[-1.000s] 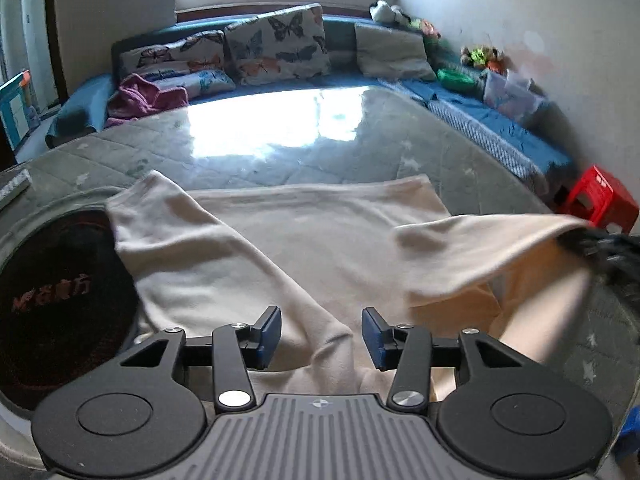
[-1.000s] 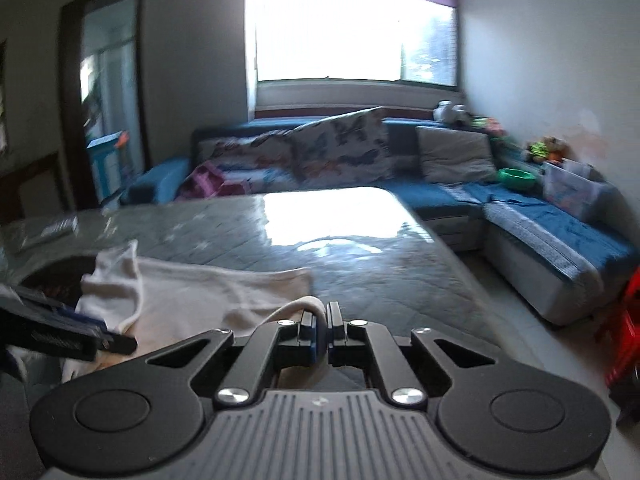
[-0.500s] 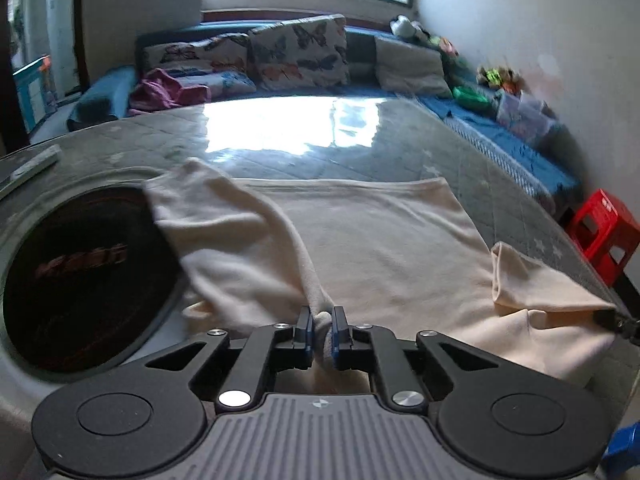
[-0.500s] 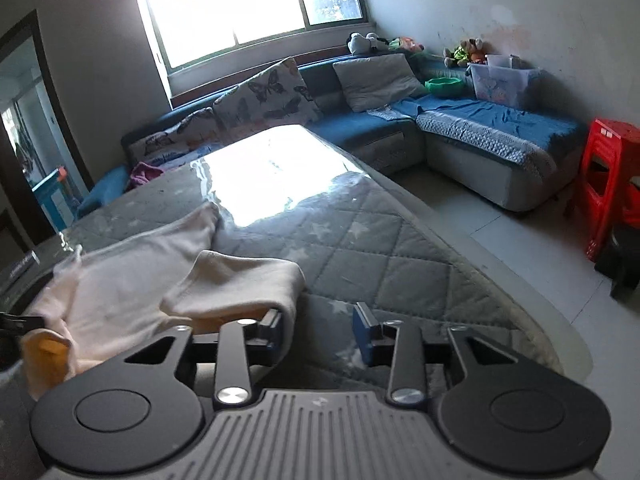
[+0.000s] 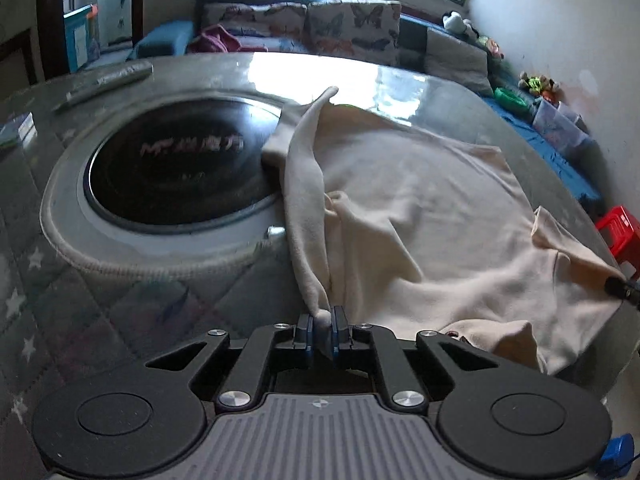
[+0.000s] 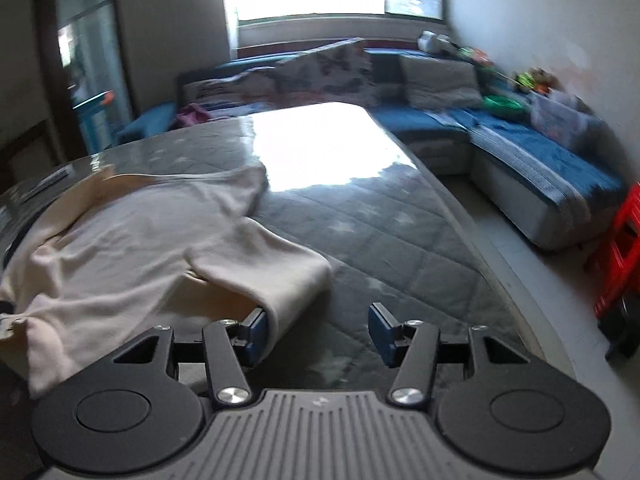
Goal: Fold clothes
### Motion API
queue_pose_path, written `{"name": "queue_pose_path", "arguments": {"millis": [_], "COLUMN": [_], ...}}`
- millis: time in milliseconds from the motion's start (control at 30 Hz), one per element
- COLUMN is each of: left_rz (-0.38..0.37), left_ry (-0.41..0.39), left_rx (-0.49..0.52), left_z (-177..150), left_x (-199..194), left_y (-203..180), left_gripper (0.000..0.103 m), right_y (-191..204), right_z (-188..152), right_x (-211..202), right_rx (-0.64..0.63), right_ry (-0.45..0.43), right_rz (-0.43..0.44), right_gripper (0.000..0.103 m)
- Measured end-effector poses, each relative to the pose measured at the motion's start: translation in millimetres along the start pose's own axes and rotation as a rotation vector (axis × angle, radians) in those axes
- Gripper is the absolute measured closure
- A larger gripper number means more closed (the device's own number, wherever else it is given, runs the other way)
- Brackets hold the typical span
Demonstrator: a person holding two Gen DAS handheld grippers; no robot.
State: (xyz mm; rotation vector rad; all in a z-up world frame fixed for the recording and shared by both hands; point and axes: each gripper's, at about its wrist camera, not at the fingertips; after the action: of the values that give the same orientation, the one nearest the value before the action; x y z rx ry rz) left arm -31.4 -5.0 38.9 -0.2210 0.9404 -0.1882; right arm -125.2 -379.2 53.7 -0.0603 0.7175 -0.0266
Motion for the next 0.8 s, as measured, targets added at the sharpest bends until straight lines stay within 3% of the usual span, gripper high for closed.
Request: {"name": "queue_pose_path", "arguments": {"millis": [167,267,400,567,800], "left_rz": [0.012,0.031,0.046,0.064,0.113], "left_ry": [-0.038,-0.075,-0.119,-0.147,-0.148], "left_rx": [0.034,0.032,0.034,0.039,0.047], "left_z": [5,13,32,60,88], "left_x": [-10,-14,-6,19,60], "left_y": [-1,-1,-5,-13,-21], "left_gripper": [0.080,0.063,0.061,0.061,0.061], "right_y": [22,34,46,46,5], "right_z": [17,23,22,18,15], "right_x": [1,13,33,48,48], "right_rx": [-0.126,-0.188,-0.248,-0.279,-0.159], "right_ry": [-0.028,-0.022,-0.003,0.015,0.032], "right_rz": [0.033,0.048,0.043,-0.025,-0.177], "right_gripper": [0.048,0.048,0.048,0.049,0.048]}}
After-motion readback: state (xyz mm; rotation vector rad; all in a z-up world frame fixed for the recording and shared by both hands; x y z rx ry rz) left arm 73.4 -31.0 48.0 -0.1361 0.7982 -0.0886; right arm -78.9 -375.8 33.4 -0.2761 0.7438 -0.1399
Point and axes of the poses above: each gripper's, at about its wrist camera, not at the fingertips, and x roughly the way its jaws point, y to its left, z to its top, and after that the axes turned 9 degrees about -x, right-handed
